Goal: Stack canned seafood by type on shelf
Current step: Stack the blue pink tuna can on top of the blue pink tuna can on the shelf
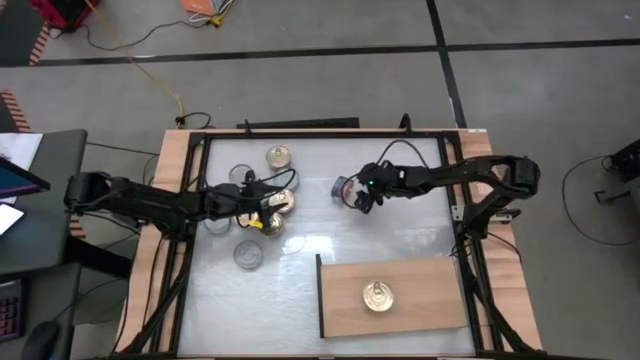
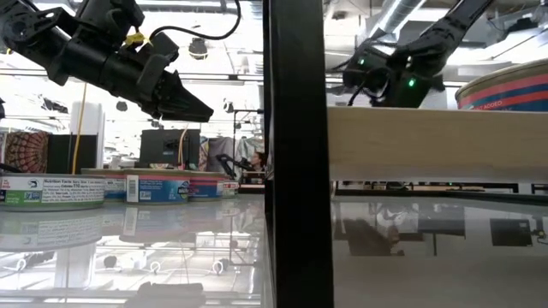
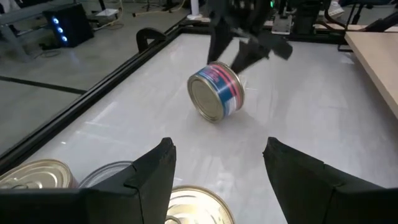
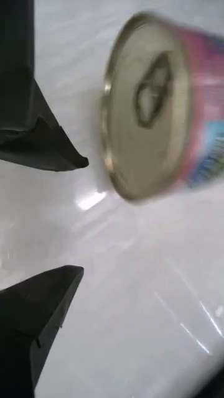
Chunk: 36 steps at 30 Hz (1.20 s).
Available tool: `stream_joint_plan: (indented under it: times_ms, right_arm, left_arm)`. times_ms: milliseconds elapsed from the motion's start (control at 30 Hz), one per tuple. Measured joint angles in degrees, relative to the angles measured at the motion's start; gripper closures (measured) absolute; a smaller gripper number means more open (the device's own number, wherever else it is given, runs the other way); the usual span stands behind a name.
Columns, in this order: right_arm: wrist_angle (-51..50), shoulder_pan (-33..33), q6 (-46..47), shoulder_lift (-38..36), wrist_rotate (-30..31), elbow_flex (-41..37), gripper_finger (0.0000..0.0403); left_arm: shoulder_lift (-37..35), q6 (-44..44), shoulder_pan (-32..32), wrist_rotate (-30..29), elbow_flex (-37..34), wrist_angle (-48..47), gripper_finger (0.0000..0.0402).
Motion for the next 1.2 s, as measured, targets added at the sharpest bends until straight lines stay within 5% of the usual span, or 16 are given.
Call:
stream_joint_plan:
  times_ms: [367, 600, 867, 1000, 1200]
  right_arm:
    - [6.0, 5.6, -1.2, -7.6, 2.7, 0.1, 0.0117]
    - [16.1, 12.5, -4.0, -6.4, 14.0, 0.1, 0.0117]
    - [26.6, 16.0, -12.3, -0.1, 15.2, 0.2, 0.0116]
    - [20.5, 16.0, -19.5, 0.7, 14.3, 2.3, 0.0116]
    - [-5.8, 12.4, -21.8, 2.7, 3.1, 17.1, 0.0116]
  left_arm:
    - [0.0, -0.4, 0.0, 1.0, 0.0, -1.4, 0.0169]
    - [0.0, 0.2, 0.0, 1.0, 0.0, -3.0, 0.0169]
    - [0.0, -0.2, 0.0, 1.7, 0.0, -3.0, 0.0169]
    - [0.0, -0.6, 0.0, 2.1, 0.0, -3.1, 0.0169]
    - [0.0, -0.8, 0.0, 2.9, 0.0, -3.2, 0.0169]
